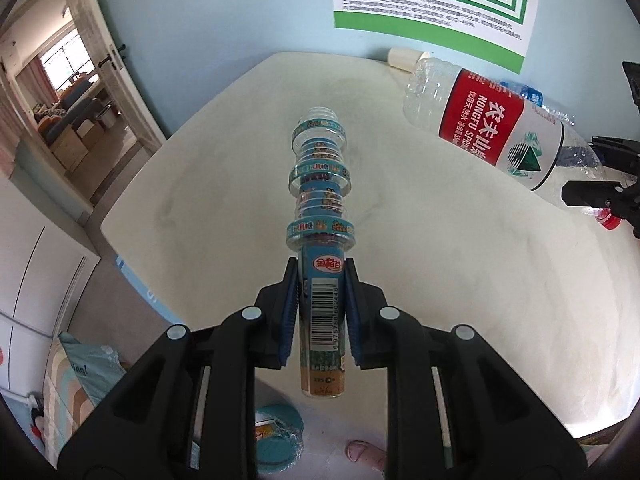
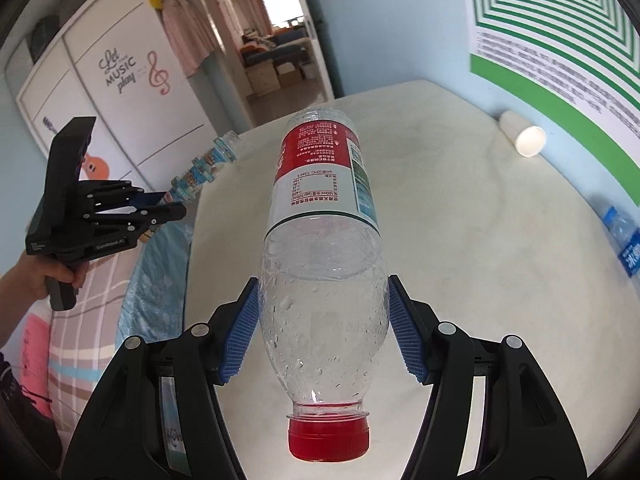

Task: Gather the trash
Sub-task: 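Carry the red-labelled bottle and tube stack off the table over the teal bin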

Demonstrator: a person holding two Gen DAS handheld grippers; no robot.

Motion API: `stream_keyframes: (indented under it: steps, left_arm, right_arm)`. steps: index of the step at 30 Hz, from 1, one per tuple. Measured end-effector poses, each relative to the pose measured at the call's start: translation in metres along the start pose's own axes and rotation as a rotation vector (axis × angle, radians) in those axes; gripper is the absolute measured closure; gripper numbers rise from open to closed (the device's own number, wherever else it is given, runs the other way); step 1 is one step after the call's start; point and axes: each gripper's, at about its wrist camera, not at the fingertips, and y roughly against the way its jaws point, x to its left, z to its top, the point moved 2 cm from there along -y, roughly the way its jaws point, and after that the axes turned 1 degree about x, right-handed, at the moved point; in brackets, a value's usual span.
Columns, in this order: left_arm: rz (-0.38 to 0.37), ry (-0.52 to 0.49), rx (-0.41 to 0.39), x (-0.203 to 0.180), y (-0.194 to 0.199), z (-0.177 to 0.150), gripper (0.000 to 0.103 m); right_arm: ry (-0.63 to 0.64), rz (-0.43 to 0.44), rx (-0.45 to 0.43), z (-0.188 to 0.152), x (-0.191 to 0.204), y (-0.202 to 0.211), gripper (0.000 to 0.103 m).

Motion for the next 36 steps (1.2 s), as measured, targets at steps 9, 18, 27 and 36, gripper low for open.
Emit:
stream_keyframes:
  steps: [9,18,27,36]
  left_arm:
    - [0.112,0.174,0.025,0.093,0.039,-0.087,0.084]
    - [0.232,0.369,0.074,0.174,0.08,-0.187,0.084]
    - [0.296,0.544,0.148,0.228,0.095,-0.276,0.084]
    - [0.25,0.692,0.256,0.258,0.06,-0.37,0.084]
  right_arm:
    - [0.163,0.154,0.057,0.018,0.114,-0.045,0.04]
    - [0.315,0.308,0.158,0.017,0.225,-0.103,0.04]
    - [0.421,0.418,0.281,-0.002,0.323,-0.156,0.04]
    - [0.454,0.454,0.423,-0.037,0.387,-0.225,0.04]
